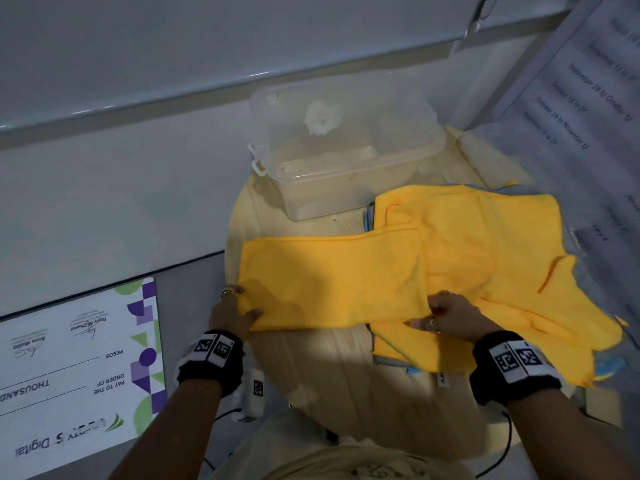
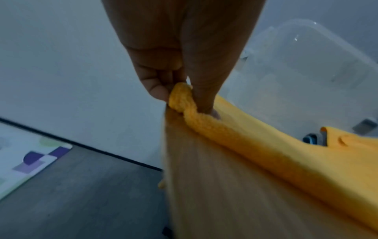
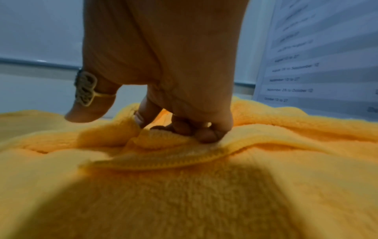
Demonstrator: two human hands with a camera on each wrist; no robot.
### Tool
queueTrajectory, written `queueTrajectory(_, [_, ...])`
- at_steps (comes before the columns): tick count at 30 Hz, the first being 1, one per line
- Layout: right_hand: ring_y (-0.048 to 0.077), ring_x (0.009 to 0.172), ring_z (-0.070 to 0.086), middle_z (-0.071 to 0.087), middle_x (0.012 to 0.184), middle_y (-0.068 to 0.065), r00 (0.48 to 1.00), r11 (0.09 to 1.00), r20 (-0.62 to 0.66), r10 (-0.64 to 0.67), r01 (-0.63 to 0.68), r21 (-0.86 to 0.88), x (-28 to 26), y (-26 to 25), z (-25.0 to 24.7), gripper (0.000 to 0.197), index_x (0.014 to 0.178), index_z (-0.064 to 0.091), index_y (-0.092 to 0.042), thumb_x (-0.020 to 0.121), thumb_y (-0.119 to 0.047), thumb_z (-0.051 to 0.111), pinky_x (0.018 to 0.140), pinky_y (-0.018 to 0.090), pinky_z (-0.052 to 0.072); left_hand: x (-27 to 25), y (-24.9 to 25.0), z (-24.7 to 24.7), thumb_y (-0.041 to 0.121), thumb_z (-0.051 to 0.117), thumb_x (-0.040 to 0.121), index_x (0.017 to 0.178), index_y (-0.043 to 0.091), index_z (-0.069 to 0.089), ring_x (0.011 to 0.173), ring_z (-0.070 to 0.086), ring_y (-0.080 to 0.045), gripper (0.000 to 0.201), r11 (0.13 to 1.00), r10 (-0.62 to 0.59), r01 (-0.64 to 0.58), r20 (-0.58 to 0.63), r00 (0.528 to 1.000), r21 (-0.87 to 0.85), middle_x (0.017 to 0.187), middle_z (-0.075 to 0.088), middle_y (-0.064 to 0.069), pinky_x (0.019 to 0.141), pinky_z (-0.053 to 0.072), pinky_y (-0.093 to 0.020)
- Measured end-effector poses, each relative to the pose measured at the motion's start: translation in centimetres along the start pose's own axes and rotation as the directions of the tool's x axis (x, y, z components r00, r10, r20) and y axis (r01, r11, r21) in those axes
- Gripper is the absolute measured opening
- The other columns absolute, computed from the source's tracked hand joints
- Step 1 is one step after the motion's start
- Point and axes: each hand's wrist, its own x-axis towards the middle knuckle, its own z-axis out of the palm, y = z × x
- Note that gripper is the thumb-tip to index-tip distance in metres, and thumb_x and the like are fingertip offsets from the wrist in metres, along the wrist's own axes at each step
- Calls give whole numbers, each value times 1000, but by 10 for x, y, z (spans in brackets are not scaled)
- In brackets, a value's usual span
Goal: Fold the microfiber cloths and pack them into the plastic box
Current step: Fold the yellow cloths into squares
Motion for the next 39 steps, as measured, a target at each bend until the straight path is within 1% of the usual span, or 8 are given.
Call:
queueTrajectory(5, [21,90,48,49,86,-3,994,992,-80,69,-61,107,5,-2,5,40,73,51,-19,68,-48,78,82,36,34,-1,-2,-5,29,70,81,120,15,45,102,58,-36,48,997,37,-41,59,998,70,118,57,-20,77,48,-37])
queueTrajectory(8, [17,88,44,42,87,0,941,908,-337,-35,171,383,-5,-7,3,40,63,44,-15,66,-13,84,68,16,34,-1,-3,-8,30,67,83,119,17,47,101,58,-34,44,994,45,-53,84,995,98,119,57,-18,77,48,-35])
queueTrajectory(10, [9,86,47,47,90,2,903,843,-422,-84,290,453,-12,-10,2,41,60,42,-9,66,-2,81,67,19,34,-1,-2,-9,30,67,83,119,18,47,101,58,-33,43,991,54,-65,102,993,113,120,56,-17,78,48,-35])
queueTrajectory(16, [11,52,38,44,50,-10,982,614,-187,-23,162,773,-19,-9,4,21,82,44,-15,87,-5,62,47,21,31,-1,0,-10,30,66,85,120,18,45,97,58,-33,43,989,53,-73,149,987,131,117,55,-17,70,46,-33])
queueTrajectory(19, [17,50,47,52,57,5,984,681,-107,140,-18,732,-17,-11,4,18,100,54,-13,93,-29,56,51,26,41,-3,0,-12,31,60,88,123,16,44,96,59,-33,41,987,80,-94,107,991,131,112,59,-17,72,46,-33])
queueTrajectory(24, [23,66,50,51,68,5,954,974,-255,159,-109,198,3,-24,-11,53,67,51,-13,90,-60,42,61,33,37,1,-1,-26,26,60,88,134,12,35,91,62,-32,54,955,65,-93,108,992,283,100,63,-17,80,51,-38])
queueTrajectory(28, [26,80,54,54,72,0,875,952,-454,165,-21,305,36,-51,-31,36,74,55,-17,87,-51,56,67,31,39,29,20,-35,25,70,78,140,10,28,106,59,-37,76,944,-25,0,73,997,331,120,58,-21,89,51,-46])
queueTrajectory(39, [29,102,60,68,108,9,745,926,-636,200,69,371,70,-73,-29,18,103,66,-11,89,-21,60,81,40,52,46,21,-14,29,52,94,111,8,57,93,62,-36,27,988,-125,105,-183,975,-113,109,65,-19,71,47,-37])
